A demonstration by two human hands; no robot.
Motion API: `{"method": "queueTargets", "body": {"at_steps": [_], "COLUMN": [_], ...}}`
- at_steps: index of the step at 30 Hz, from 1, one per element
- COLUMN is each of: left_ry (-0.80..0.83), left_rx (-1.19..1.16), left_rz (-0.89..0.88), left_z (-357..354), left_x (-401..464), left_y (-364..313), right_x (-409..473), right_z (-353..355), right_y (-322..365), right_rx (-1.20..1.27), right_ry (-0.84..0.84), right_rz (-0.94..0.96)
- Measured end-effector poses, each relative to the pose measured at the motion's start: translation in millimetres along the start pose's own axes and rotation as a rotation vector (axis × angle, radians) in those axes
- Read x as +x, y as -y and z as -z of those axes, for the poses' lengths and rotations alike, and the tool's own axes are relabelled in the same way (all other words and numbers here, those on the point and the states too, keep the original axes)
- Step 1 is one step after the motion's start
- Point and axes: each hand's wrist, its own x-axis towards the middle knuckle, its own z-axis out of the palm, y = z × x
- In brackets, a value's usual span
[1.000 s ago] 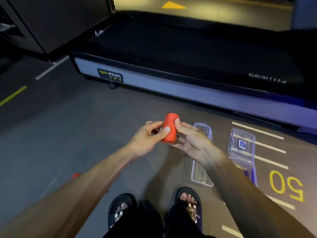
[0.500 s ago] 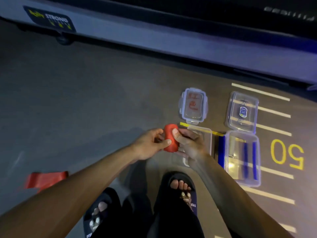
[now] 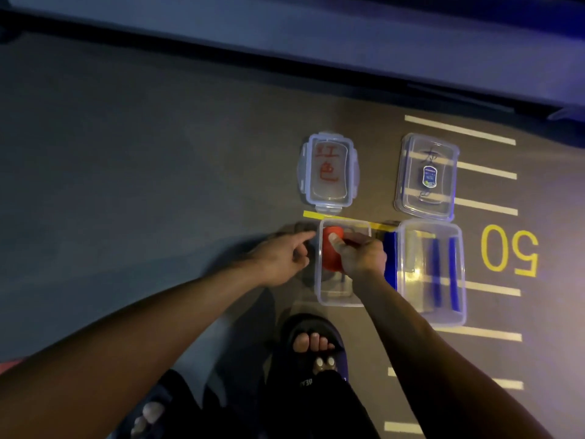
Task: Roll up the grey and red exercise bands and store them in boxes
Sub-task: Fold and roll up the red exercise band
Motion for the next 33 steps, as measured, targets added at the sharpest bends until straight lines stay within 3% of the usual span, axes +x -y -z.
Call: {"method": "queueTargets", "body": {"at_steps": [20, 24, 33], "left_ry": [0.025, -0.035, -0.163], "left_rx": [-0.267, -0.301, -0.374], "left_rz": [0.042, 0.081, 0.113], "left_z": [-24, -28, -25], "left_x": [8, 3, -24], "left_y": [10, 22, 39], "right_x": [4, -1, -11], "right_z": [-14, -16, -14], "right_y": [0, -6, -7], "right_rx": [-0.052, -0.039, -0.136], "right_ry": [0.069, 0.049, -0.02], "right_rz": [0.111, 0.06, 0.142]}}
